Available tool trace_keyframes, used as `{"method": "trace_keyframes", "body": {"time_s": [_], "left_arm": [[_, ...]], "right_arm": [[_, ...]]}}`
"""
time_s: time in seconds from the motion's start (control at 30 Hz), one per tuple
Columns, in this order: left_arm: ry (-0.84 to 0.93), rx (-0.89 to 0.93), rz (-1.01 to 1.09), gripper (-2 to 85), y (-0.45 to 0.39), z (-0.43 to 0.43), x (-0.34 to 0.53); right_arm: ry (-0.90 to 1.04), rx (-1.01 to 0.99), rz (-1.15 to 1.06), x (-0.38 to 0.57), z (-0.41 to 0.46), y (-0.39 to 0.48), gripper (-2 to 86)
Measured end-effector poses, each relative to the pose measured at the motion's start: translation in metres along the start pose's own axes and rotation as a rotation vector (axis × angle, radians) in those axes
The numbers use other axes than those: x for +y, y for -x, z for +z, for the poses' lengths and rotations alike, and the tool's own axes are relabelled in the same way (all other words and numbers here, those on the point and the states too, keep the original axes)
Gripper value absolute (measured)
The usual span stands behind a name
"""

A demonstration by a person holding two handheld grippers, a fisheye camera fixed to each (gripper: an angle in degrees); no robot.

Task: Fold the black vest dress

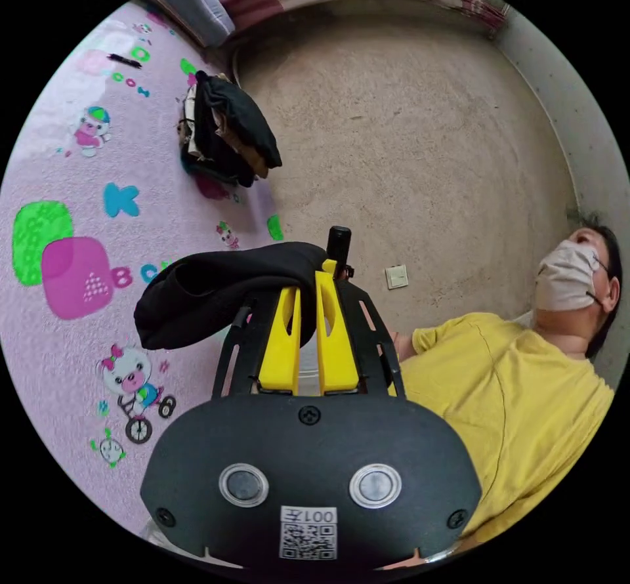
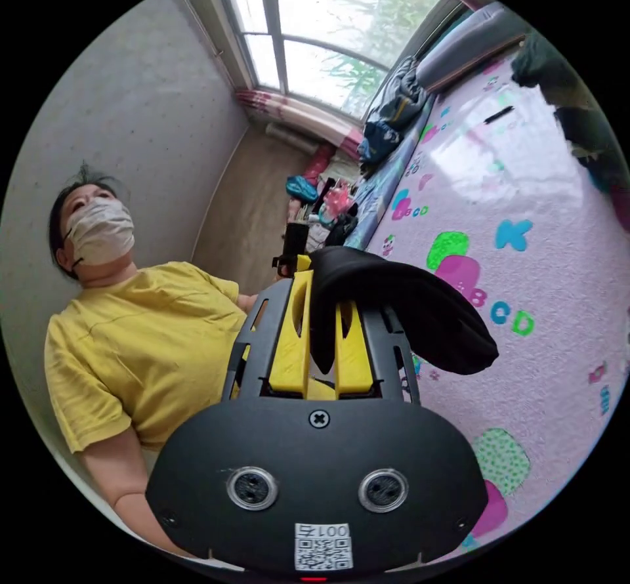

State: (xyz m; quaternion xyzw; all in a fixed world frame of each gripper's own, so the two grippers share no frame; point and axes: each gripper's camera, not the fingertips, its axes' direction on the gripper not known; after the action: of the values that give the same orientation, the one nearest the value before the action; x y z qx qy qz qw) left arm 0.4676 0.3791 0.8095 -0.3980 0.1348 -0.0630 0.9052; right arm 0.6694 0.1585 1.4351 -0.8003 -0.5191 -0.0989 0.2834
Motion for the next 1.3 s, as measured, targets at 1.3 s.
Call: {"method": "trace_keyframes", "body": {"time_s": [1.3], "left_arm": [[-0.126,-0.577,-0.106,-1.3,0.008,0.130,0.125]], "right_arm": [[-0.058,0.741,-0.057,0.079,-0.124,-0.004,0.6]]}}
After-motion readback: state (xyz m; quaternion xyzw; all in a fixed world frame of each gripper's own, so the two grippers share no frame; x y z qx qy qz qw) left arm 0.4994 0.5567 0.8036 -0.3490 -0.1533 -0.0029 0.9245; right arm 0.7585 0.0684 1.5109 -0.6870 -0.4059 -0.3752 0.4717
